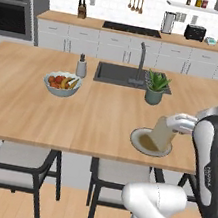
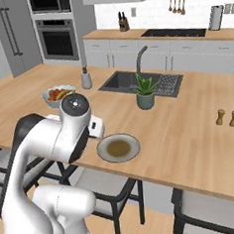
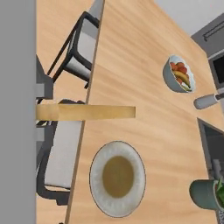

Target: Start the toaster. Once the lever pops up, take the bread to the plate on the dining counter.

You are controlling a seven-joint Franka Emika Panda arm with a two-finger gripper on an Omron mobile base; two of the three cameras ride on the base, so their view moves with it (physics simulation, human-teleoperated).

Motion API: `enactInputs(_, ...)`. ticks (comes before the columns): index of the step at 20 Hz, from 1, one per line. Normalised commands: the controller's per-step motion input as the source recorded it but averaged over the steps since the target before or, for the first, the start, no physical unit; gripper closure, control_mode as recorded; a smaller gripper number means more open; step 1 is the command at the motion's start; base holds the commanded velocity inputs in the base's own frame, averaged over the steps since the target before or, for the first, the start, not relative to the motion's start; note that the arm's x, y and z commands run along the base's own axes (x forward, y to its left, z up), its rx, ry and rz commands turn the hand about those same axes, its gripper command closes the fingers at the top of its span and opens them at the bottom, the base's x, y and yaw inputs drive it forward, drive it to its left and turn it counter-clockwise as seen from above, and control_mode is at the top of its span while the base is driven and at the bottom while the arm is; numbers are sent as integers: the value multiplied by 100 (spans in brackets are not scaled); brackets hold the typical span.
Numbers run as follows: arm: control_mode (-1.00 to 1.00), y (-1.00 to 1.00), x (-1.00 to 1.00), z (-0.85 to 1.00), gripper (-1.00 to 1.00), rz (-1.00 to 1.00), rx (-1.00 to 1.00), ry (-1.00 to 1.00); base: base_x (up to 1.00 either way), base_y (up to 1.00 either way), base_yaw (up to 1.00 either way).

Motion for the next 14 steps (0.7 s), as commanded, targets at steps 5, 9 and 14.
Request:
enactInputs(5, -100, 2, 64, -62, 100, 3, 9, 18, 0, 0, 0)
enactInputs(9, -100, 0, 43, -34, 100, 0, 1, 3, 0, 0, 0)
enactInputs(14, -100, -26, 3, 0, 100, 0, 0, -18, 0, 0, 0)
